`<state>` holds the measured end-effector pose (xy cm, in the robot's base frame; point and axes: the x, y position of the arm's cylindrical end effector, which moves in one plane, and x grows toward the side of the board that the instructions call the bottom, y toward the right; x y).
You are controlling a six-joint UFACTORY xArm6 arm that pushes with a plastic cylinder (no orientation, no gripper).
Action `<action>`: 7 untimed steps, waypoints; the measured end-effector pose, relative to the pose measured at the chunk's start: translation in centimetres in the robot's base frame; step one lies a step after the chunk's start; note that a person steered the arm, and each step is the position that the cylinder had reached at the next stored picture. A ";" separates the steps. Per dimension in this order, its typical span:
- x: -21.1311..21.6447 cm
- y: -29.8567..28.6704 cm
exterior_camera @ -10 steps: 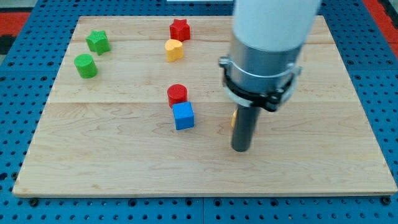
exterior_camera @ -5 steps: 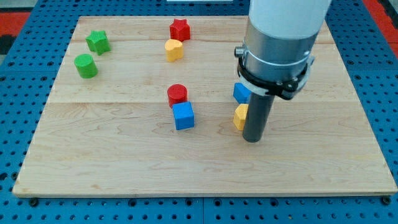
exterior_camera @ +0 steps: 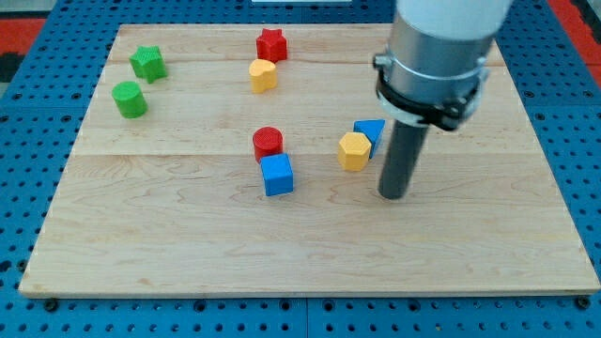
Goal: Put the yellow hexagon to the bottom side of the yellow heart
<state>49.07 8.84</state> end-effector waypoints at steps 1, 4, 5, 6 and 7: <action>-5.5 -3.4; -10.8 -3.5; -12.2 -9.9; -10.7 -6.8; -9.3 -9.2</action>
